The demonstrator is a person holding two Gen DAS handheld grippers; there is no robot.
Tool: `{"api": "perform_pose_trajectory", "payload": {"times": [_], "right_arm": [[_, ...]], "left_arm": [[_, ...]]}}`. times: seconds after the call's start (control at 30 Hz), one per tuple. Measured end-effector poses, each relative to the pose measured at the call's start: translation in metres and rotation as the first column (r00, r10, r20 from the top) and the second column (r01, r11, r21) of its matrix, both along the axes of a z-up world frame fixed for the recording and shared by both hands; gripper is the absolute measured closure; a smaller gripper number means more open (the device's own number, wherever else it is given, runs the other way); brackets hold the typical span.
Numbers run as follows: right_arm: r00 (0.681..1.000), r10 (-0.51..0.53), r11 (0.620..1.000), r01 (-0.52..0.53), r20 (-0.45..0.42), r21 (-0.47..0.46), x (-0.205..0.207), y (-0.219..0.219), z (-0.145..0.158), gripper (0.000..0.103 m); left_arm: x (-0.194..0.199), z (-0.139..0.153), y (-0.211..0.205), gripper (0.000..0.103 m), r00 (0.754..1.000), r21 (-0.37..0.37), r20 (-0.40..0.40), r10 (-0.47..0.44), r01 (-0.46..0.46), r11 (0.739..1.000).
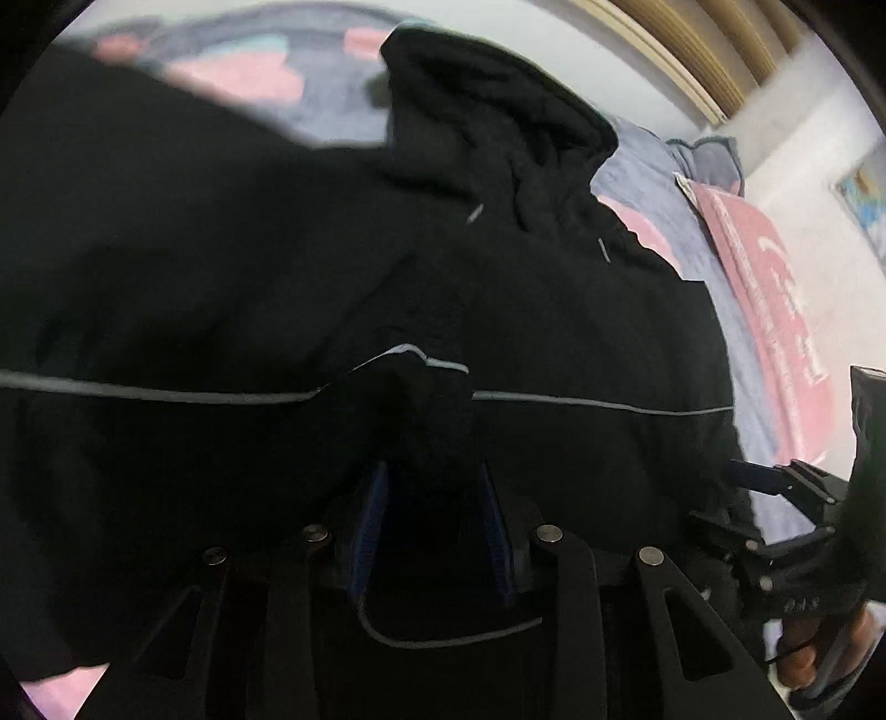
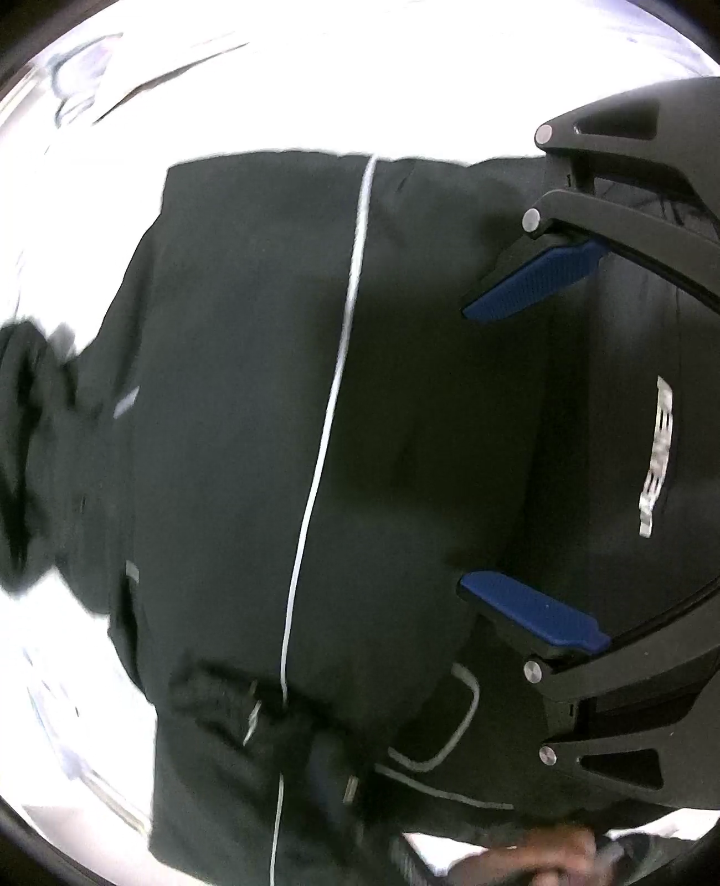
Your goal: Fold large clothes
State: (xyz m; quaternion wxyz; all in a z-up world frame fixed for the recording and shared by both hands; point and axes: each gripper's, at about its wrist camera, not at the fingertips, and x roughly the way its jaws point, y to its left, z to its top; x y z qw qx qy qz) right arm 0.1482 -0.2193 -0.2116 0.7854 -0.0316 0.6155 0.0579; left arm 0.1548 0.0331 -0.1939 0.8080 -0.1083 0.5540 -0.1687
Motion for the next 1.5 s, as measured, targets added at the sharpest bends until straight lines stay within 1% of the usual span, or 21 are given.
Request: {"api": "perform_pose_trajectory", "payload": {"times": [0.07, 0.13, 0.17, 0.23, 0.3, 0.43, 0.57, 0.6, 0.63, 0.67, 0.7, 0.77, 0.83, 0.9, 0.97, 1.07, 1.17, 1.27, 1.3, 1.37, 1.5], "right_arm": [[1.000, 0.027, 0.999, -0.028, 0.011, 0.023, 0.002, 0.009, 0.008, 0.010], [0.999, 0.045, 0.996, -0.046, 0.019, 0.074, 0.010, 0.018, 0.021, 0.010], [0.999, 0.049, 0.992, -0.051, 0.023, 0.112, 0.014, 0.022, 0.026, 0.010], [0.999, 0.049, 0.984, -0.052, 0.020, 0.169, 0.024, 0.034, 0.032, 0.010], [0.999, 0.050, 0.972, -0.052, 0.012, 0.231, 0.036, 0.042, 0.033, 0.011], [0.995, 0.096, 0.937, -0.084, -0.020, 0.340, 0.078, 0.087, 0.026, 0.013], [0.990, 0.123, 0.930, -0.093, -0.062, 0.355, 0.098, 0.119, 0.003, 0.013], [0.990, 0.119, 0.927, -0.085, -0.074, 0.366, 0.103, 0.124, -0.003, 0.018], [0.989, 0.118, 0.921, -0.076, -0.088, 0.382, 0.107, 0.128, -0.009, 0.035], [0.986, 0.124, 0.913, -0.071, -0.107, 0.402, 0.110, 0.133, -0.014, 0.045], [0.986, 0.127, 0.913, -0.074, -0.108, 0.401, 0.110, 0.138, -0.017, 0.059], [0.988, 0.145, 0.929, -0.120, -0.046, 0.350, 0.105, 0.145, -0.012, 0.065], [0.987, 0.162, 0.931, -0.152, -0.002, 0.333, 0.102, 0.146, 0.000, 0.071], [0.986, 0.158, 0.935, -0.165, 0.048, 0.313, 0.093, 0.136, 0.020, 0.074], [0.984, 0.143, 0.949, -0.166, 0.102, 0.268, 0.084, 0.122, 0.041, 0.074], [0.982, 0.082, 0.974, -0.116, 0.173, 0.193, 0.070, 0.079, 0.075, 0.075], [0.975, 0.009, 0.993, -0.035, 0.223, 0.115, 0.056, 0.032, 0.097, 0.075], [0.966, -0.040, 0.999, 0.040, 0.255, 0.004, 0.035, -0.018, 0.112, 0.076], [0.965, -0.057, 0.997, 0.067, 0.257, -0.029, 0.032, -0.031, 0.110, 0.076], [0.968, -0.104, 0.992, 0.117, 0.228, -0.047, 0.026, -0.058, 0.100, 0.076], [0.974, -0.196, 0.979, 0.201, 0.114, -0.029, 0.037, -0.088, 0.046, 0.076]], "left_arm": [[-0.006, 0.011, 0.003, 0.068, 1.000, -0.050, 0.010, -0.001, 0.001, 0.999], [-0.015, 0.029, 0.007, 0.067, 0.999, -0.101, 0.038, -0.007, 0.011, 0.995], [-0.021, 0.041, 0.010, 0.061, 0.998, -0.112, 0.055, -0.006, 0.013, 0.994], [-0.030, 0.053, 0.015, 0.054, 0.997, -0.112, 0.072, -0.002, 0.011, 0.994], [-0.039, 0.064, 0.024, 0.054, 0.996, -0.103, 0.088, 0.009, 0.000, 0.995], [-0.048, 0.080, 0.051, 0.053, 0.991, -0.092, 0.107, 0.078, -0.069, 0.993], [-0.049, 0.087, 0.077, 0.053, 0.981, -0.047, 0.130, 0.141, -0.136, 0.990], [-0.049, 0.087, 0.084, 0.053, 0.979, -0.032, 0.130, 0.156, -0.153, 0.988], [-0.045, 0.085, 0.086, 0.053, 0.978, -0.019, 0.129, 0.166, -0.165, 0.986], [-0.043, 0.083, 0.090, 0.053, 0.976, -0.006, 0.128, 0.178, -0.178, 0.984], [-0.041, 0.082, 0.094, 0.053, 0.973, 0.006, 0.128, 0.193, -0.195, 0.981], [-0.036, 0.080, 0.100, 0.053, 0.967, 0.010, 0.135, 0.216, -0.219, 0.976], [-0.035, 0.084, 0.105, 0.053, 0.960, 0.017, 0.153, 0.234, -0.239, 0.971], [-0.033, 0.088, 0.109, 0.053, 0.955, 0.027, 0.166, 0.247, -0.255, 0.967], [-0.032, 0.095, 0.113, 0.054, 0.951, 0.025, 0.178, 0.253, -0.262, 0.965], [-0.026, 0.104, 0.111, 0.053, 0.948, 0.020, 0.206, 0.242, -0.251, 0.968], [-0.016, 0.105, 0.099, 0.053, 0.955, 0.030, 0.213, 0.206, -0.217, 0.976], [0.000, 0.093, 0.081, 0.053, 0.967, 0.046, 0.197, 0.163, -0.175, 0.984], [0.006, 0.086, 0.074, 0.053, 0.971, 0.052, 0.183, 0.154, -0.165, 0.985], [0.019, 0.068, 0.059, 0.053, 0.981, 0.072, 0.144, 0.128, -0.139, 0.988], [0.042, 0.022, 0.028, 0.053, 0.993, 0.192, 0.080, 0.091, -0.105, 0.976]]}}
